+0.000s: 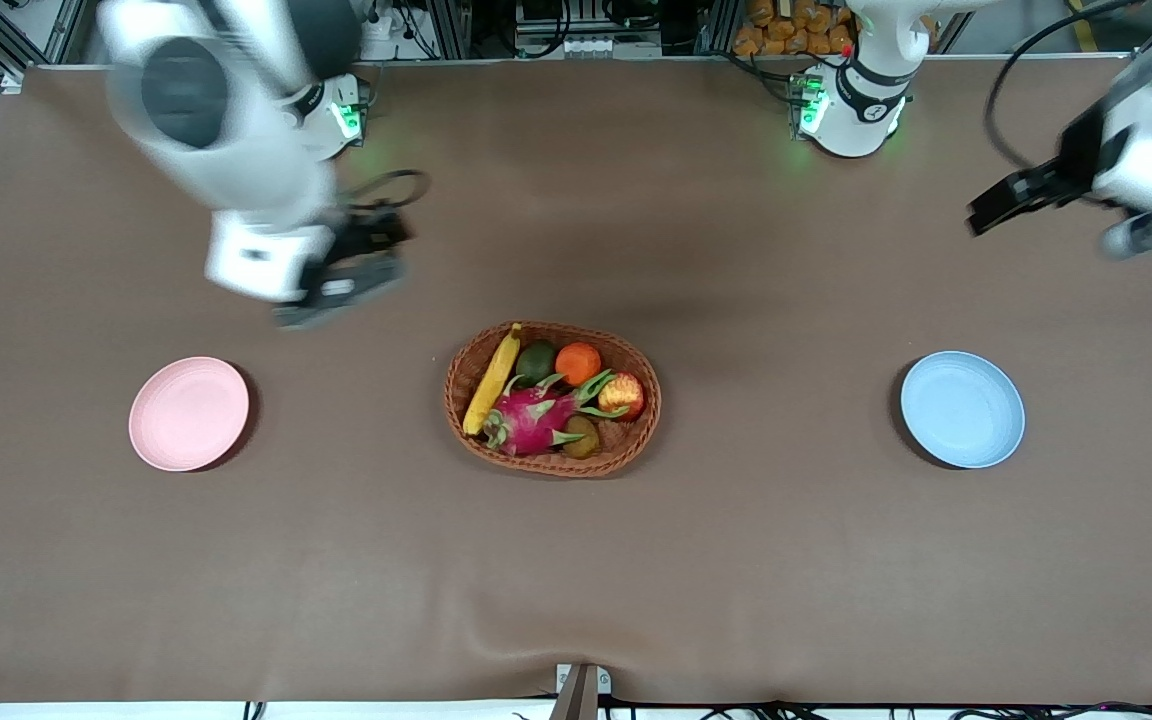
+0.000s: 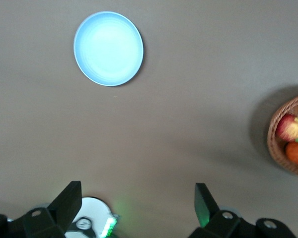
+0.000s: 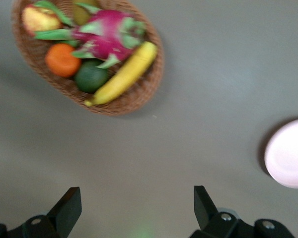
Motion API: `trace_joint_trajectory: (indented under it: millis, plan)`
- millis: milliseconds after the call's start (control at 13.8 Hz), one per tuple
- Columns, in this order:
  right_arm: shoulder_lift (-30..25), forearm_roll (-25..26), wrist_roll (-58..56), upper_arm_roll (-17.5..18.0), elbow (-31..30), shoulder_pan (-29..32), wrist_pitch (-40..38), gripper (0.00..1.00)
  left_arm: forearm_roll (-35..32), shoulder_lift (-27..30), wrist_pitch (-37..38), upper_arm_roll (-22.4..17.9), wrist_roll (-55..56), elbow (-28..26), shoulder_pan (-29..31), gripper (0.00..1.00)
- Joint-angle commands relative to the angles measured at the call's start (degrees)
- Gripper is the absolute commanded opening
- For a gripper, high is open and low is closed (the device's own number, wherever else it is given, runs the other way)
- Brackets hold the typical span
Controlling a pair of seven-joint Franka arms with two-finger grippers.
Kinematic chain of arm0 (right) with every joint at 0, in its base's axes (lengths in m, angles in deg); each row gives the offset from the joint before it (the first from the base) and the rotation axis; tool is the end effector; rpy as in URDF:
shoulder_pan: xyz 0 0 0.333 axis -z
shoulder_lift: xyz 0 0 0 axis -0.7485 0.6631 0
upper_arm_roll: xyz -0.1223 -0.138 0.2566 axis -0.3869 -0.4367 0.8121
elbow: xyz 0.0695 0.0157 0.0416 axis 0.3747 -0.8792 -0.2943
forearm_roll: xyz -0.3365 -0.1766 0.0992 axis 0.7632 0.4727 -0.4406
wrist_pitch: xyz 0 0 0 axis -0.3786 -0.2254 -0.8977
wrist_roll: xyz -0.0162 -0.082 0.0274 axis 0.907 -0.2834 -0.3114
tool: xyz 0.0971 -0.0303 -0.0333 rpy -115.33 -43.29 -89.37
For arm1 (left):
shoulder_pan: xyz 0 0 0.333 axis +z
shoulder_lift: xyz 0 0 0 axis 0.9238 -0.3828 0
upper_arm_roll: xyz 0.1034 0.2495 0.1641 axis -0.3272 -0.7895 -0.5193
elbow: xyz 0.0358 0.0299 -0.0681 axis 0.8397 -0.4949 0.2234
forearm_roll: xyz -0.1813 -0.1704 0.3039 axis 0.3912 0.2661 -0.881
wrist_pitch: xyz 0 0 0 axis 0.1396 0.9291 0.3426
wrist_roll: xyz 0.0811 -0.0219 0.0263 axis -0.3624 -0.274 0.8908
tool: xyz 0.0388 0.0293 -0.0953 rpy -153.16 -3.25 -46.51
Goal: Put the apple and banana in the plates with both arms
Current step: 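Reach the right gripper toward the banana while the left gripper reaches the apple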
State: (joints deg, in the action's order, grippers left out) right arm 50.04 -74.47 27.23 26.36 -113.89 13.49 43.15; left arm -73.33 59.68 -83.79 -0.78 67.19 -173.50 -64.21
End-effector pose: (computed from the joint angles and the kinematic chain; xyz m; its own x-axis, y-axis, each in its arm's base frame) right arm 0.5264 0.3294 0.5320 0.8491 0.5077 -0.1459 0.5081 -0.8605 -0.0372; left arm 0.5233 -0.1064 0.6192 0.9186 0.3772 -0.1178 0.3730 -0.9261 -0.0564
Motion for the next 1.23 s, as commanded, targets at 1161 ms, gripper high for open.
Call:
trace_joint_trajectory:
  millis: [1161]
  plan:
    - [13.16, -0.79, 17.37, -0.73, -16.95, -9.41, 28.16, 1.00, 3.24, -29.95, -49.83, 11.20, 69.35, -6.23, -10.92, 1.00]
